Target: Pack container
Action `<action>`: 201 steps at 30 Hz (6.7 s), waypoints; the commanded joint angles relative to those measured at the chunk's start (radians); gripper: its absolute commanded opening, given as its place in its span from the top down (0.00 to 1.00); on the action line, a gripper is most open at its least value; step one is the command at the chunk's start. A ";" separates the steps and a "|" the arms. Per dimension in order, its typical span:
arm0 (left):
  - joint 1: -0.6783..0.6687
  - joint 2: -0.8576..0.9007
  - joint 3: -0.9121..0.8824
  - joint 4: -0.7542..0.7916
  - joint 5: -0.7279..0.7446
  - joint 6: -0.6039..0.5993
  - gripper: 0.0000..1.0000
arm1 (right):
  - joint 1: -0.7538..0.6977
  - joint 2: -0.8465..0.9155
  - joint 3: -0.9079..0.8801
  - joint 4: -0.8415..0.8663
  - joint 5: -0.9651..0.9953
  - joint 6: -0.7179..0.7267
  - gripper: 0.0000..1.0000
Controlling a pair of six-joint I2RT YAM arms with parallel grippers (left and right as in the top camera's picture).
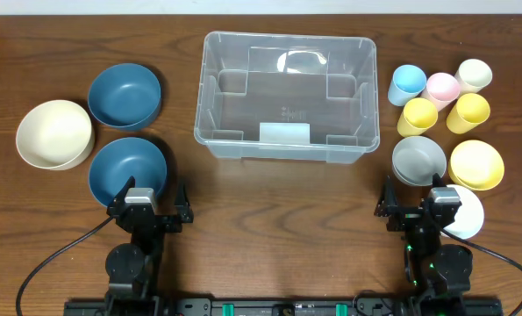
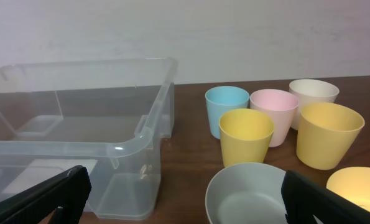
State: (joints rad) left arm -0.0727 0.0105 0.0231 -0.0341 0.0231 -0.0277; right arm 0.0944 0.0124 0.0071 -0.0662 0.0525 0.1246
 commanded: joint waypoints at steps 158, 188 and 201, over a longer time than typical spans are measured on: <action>0.004 -0.006 -0.019 -0.037 -0.009 -0.008 0.02 | -0.031 1.209 0.728 -0.772 -0.319 0.121 0.99; 0.004 -0.006 -0.019 -0.037 -0.009 -0.008 0.02 | 0.375 1.562 1.370 -0.438 0.417 0.345 0.99; 0.004 -0.006 -0.019 -0.037 -0.009 -0.008 0.02 | 0.256 1.823 1.370 -0.330 0.378 0.322 0.98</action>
State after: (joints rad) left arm -0.0727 0.0101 0.0231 -0.0345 0.0231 -0.0296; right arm 0.3668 1.7947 1.3731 -0.4191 0.4274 0.4480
